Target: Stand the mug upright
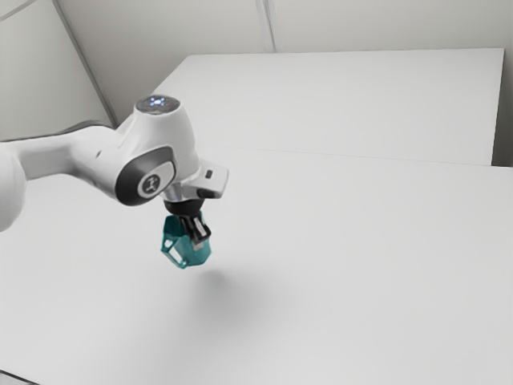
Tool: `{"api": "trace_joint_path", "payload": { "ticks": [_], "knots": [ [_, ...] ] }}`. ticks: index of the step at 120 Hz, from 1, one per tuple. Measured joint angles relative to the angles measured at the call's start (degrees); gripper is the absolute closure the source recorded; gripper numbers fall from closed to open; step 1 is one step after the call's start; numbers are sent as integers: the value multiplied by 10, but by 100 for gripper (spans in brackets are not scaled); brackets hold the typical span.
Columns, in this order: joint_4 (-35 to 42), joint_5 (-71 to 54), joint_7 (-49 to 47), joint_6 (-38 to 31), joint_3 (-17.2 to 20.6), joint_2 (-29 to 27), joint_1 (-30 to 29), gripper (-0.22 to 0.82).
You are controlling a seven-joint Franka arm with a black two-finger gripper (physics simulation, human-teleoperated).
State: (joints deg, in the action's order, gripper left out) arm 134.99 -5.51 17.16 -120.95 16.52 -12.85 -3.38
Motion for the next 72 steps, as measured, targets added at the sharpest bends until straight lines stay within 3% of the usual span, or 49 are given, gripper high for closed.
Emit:
{"api": "trace_joint_path", "payload": {
  "ticks": [40, 72],
  "knots": [
    [62, -8, -71, -104, -1, 0, -8, 76],
    [68, -8, -108, -153, 0, 17, -13, 76]
  ]
}}
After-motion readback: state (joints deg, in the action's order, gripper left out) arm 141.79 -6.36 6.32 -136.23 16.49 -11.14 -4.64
